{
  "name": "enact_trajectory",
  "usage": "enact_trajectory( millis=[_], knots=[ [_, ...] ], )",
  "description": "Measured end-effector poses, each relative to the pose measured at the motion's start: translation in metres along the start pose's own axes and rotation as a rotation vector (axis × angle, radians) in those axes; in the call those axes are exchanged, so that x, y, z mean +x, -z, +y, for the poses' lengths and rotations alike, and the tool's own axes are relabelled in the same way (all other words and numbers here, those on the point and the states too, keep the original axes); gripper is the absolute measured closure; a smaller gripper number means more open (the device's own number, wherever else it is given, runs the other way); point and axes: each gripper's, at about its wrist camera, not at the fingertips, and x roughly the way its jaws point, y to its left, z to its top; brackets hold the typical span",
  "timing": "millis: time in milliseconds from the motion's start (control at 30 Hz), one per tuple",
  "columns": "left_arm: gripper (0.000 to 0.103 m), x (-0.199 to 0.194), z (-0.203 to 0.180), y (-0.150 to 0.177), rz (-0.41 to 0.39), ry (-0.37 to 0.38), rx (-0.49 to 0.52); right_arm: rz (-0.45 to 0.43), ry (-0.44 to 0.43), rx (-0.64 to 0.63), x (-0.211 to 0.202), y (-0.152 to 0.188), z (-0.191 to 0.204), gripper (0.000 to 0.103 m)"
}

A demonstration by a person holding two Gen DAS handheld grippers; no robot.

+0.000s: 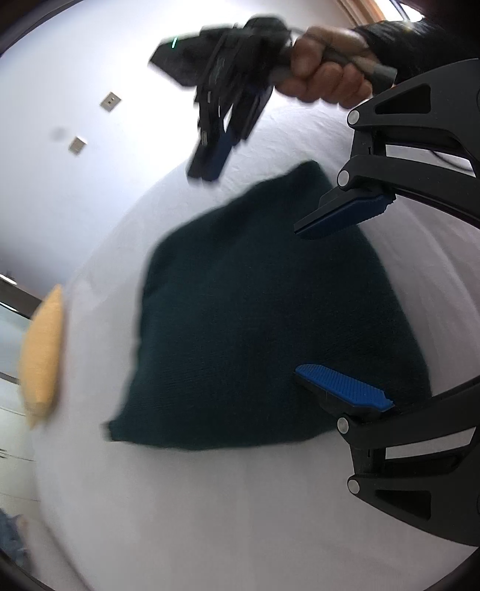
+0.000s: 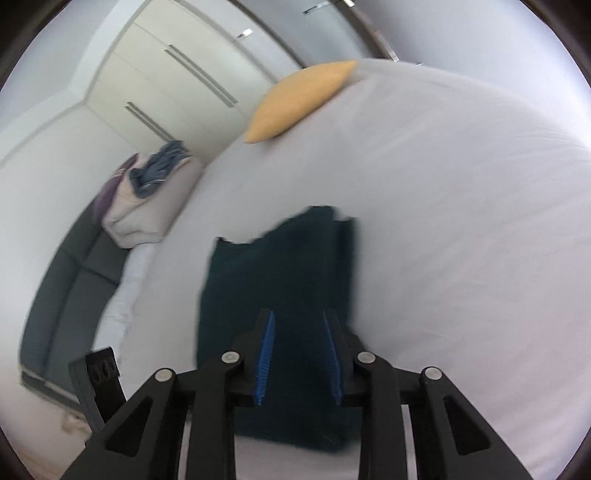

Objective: Fold small clothes

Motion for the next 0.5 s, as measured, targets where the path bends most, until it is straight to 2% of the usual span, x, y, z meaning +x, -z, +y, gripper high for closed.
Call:
enact_trajectory(
  millis=[133, 233, 300, 367, 500],
  knots=[
    [0.034, -0.002, 0.006, -0.032, -0.034, -0.065, 0.035, 0.058, -0.064, 0.029, 0.045, -0.019, 0.001, 0.075],
    [0.034, 0.028, 0.016, -0.057, -0.010, -0.148, 0.072, 0.084, -0.009, 0.046, 0.077, -0.027, -0.004, 0.075],
    [0.034, 0.053, 0.026, -0.068, 0.023, -0.208, 0.080, 0.084, 0.021, 0.065, 0.088, -0.030, -0.017, 0.084],
    [0.034, 0.069, 0.032, -0.070, 0.043, -0.224, 0.070, 0.079, 0.037, 0.089, 0.092, -0.035, -0.030, 0.103],
    [0.026, 0.085, 0.032, -0.063, 0.024, -0.250, 0.092, 0.060, 0.022, 0.114, 0.095, -0.039, -0.046, 0.103]
  ],
)
